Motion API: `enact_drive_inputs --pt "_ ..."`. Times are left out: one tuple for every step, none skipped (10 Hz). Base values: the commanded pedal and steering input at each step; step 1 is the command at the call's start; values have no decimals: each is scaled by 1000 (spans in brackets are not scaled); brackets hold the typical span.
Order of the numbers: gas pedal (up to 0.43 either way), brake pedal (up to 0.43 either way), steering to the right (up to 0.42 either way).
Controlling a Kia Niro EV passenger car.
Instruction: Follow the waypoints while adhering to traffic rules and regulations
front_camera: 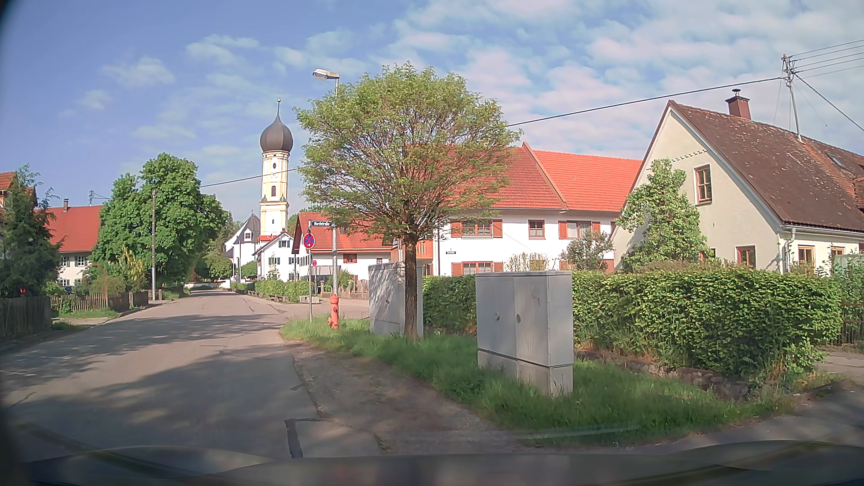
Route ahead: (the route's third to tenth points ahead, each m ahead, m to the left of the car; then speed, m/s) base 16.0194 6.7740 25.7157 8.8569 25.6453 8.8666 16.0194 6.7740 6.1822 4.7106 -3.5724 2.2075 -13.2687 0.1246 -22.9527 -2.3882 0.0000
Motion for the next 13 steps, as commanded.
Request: enact_drive_inputs --pt "0 232 468" --pt "0 232 467" --pt "0 232 467" --pt "0 232 467" --pt "0 232 467" --pt "0 232 467" --pt "0 232 468" --pt "0 232 467" --pt "0 232 467" --pt "0 232 467" --pt "0 232 468" --pt "0 232 467" --pt "0 232 467"
